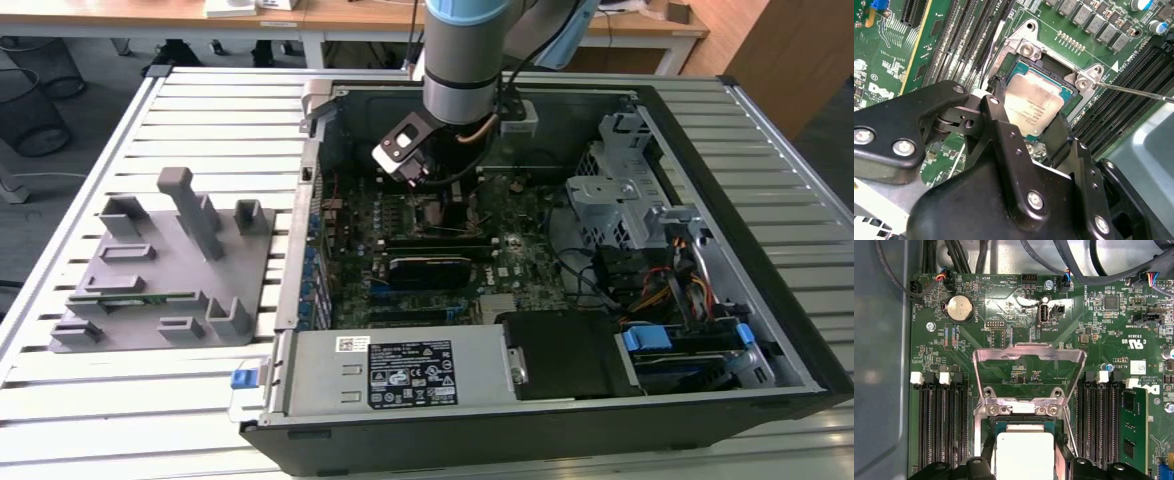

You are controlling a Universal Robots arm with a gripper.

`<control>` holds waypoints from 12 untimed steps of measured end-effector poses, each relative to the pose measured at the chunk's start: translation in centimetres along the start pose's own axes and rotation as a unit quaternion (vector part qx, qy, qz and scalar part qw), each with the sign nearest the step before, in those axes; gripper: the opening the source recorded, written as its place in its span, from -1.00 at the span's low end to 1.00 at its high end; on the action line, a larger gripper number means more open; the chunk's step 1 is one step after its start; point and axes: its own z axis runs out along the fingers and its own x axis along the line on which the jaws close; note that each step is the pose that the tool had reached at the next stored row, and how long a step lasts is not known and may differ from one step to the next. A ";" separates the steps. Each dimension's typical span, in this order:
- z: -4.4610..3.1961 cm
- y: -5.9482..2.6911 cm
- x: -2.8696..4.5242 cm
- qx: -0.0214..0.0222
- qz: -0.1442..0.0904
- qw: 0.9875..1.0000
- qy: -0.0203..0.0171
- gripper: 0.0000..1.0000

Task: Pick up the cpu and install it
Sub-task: 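Place the cpu into insertion slot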

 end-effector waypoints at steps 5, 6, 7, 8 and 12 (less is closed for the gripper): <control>0.20 -0.01 0.00 0.000 0.000 1.000 0.000 0.08; 0.24 -0.01 0.00 0.000 0.000 1.000 0.000 0.08; 0.25 -0.02 0.00 0.000 0.000 1.000 0.000 0.08; 0.24 -0.02 0.00 0.000 0.000 1.000 0.000 0.08; 0.26 -0.02 -0.01 0.000 0.000 1.000 0.000 0.08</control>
